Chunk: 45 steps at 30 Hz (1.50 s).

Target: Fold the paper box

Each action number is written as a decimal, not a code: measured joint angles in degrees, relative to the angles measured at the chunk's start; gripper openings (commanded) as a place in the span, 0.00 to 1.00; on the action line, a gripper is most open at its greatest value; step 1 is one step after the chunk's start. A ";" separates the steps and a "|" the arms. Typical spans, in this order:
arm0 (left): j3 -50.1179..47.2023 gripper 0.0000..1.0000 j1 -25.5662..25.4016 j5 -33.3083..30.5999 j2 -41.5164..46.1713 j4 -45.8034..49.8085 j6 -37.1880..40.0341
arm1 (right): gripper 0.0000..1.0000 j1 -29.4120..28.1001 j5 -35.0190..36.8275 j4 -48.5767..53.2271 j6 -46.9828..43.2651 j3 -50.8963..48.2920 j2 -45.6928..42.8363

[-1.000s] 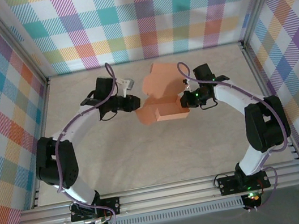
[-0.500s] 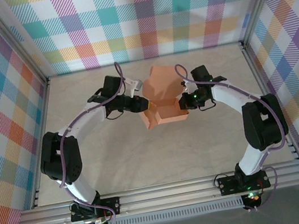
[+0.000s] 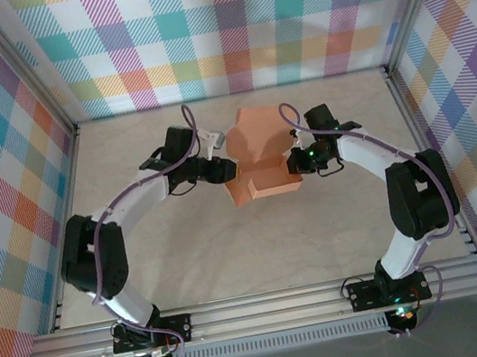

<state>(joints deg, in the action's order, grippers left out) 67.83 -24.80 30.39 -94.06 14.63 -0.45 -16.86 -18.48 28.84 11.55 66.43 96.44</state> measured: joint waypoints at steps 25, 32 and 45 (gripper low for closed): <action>-22.51 0.86 6.95 -5.53 11.39 -22.45 -32.76 | 0.00 1.53 1.31 -12.17 7.56 -5.40 -7.69; -18.43 0.68 2.82 -0.96 8.79 -26.75 -35.82 | 0.00 1.53 1.49 -12.96 7.54 -5.77 -7.69; -14.67 0.51 -1.84 2.16 6.14 -28.28 -37.24 | 0.00 1.84 1.99 -12.41 7.52 -5.77 -6.58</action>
<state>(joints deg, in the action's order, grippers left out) 53.17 -26.63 32.56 -87.92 -13.65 -37.69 -15.03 -16.49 16.43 19.07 60.66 89.86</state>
